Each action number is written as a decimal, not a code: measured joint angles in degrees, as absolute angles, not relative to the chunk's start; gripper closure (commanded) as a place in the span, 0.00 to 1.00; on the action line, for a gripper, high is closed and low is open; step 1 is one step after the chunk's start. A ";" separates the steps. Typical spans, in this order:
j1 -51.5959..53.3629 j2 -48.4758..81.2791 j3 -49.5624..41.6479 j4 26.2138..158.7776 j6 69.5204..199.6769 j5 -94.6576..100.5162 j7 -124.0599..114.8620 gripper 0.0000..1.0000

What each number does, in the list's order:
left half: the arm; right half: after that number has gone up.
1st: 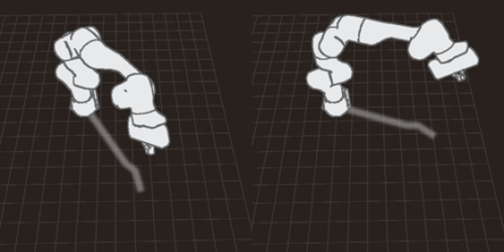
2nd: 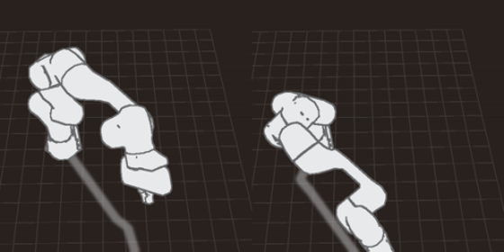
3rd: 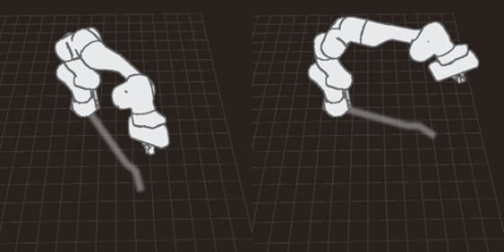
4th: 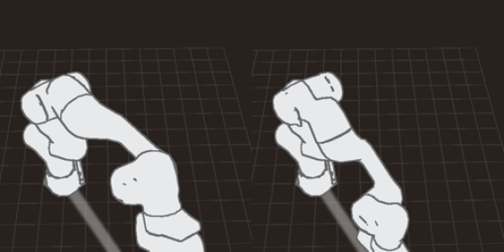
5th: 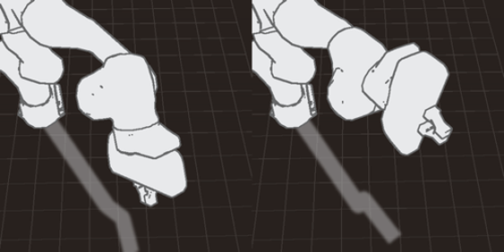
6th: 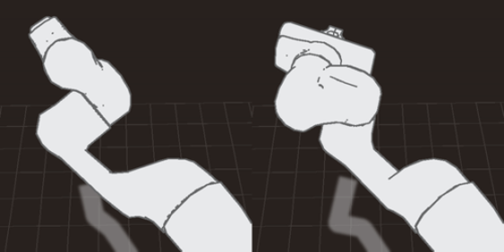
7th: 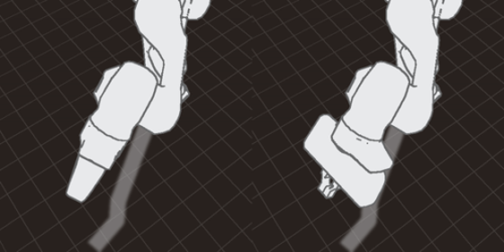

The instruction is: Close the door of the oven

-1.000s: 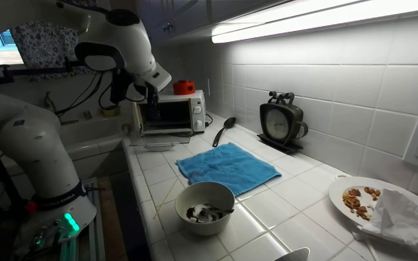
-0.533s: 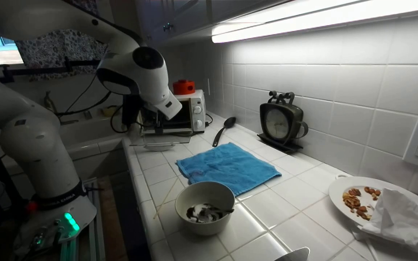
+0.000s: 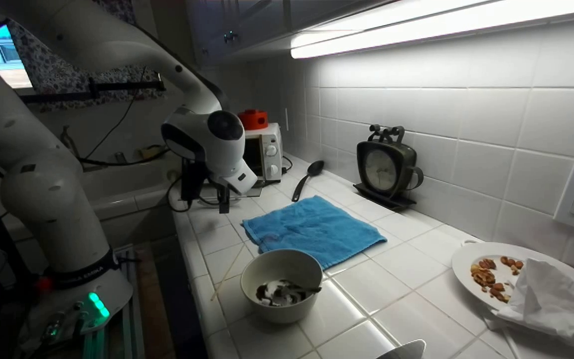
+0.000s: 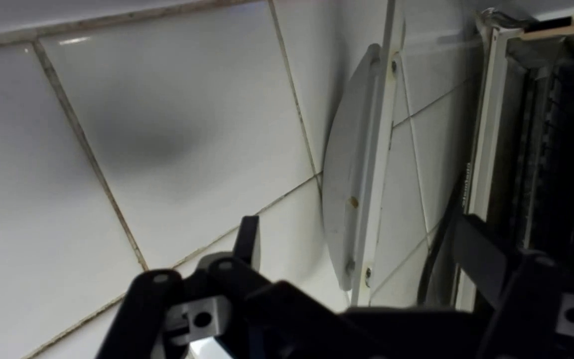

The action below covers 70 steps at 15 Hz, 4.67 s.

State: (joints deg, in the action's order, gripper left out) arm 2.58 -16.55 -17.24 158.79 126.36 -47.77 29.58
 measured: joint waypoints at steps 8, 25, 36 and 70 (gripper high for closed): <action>1.44 -10.97 -11.73 158.61 128.71 -57.72 40.15 0.00; -0.09 -10.93 -8.01 158.40 125.78 -69.52 46.85 0.00; -1.20 -11.07 -7.08 158.35 125.28 -69.65 47.78 0.00; -2.02 -33.90 -2.74 157.24 113.96 -49.90 17.51 0.00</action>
State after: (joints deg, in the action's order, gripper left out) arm -2.02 -33.90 -2.74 157.24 113.96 -49.90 17.51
